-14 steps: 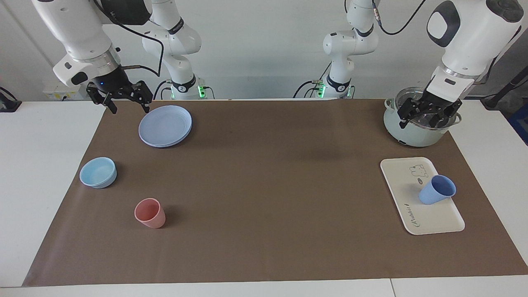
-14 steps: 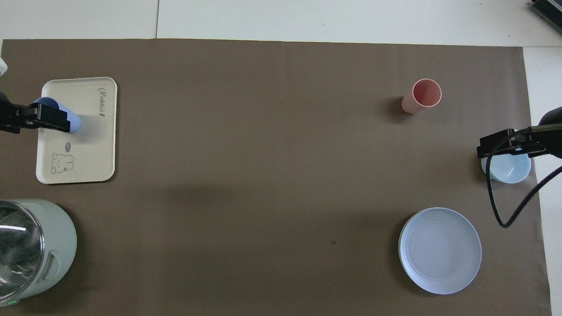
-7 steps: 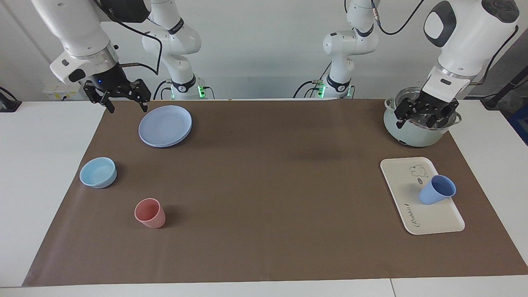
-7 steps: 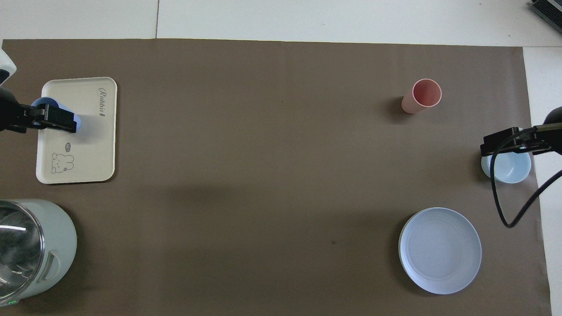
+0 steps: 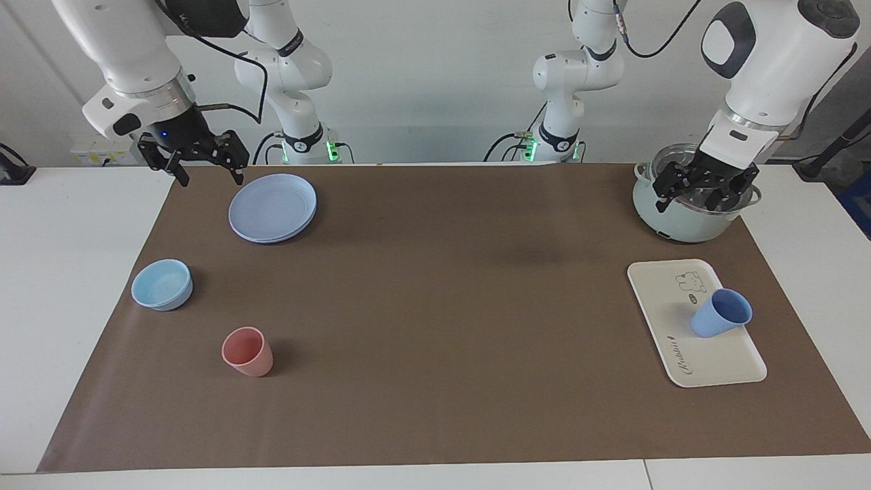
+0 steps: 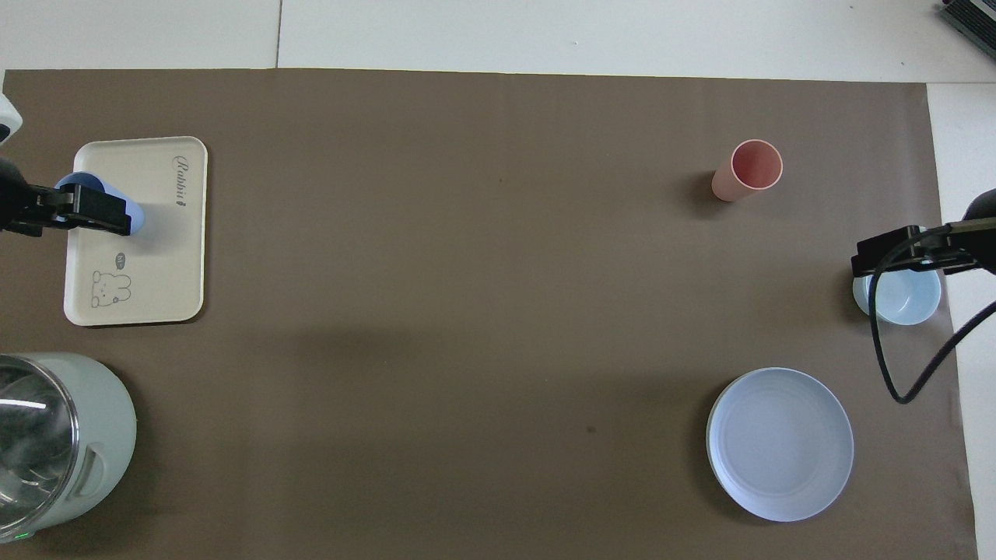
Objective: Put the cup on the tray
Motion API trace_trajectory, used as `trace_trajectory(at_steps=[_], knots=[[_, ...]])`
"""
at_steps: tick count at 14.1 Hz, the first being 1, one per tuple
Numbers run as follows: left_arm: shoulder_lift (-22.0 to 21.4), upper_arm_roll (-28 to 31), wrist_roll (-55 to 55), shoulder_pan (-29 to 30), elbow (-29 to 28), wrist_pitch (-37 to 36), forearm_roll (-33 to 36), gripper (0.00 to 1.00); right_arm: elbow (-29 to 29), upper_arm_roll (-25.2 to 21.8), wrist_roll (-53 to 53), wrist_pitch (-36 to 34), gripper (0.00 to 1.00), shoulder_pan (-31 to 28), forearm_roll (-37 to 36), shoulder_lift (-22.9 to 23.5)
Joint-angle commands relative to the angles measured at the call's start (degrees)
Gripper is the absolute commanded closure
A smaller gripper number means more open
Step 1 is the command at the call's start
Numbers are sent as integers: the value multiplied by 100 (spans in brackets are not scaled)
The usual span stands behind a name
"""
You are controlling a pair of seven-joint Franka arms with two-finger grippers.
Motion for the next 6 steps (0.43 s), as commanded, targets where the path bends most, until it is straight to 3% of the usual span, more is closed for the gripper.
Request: trace_trajectory(at_steps=[1,6], knots=[[-182,9,0,-55,-222,61,41,0,-23,34,-102,-66,0,-74,-36,-49],[-182,0,0,-64,-178,-106,23,0,-23,34,-85,-58,0,-109,-36,-84]])
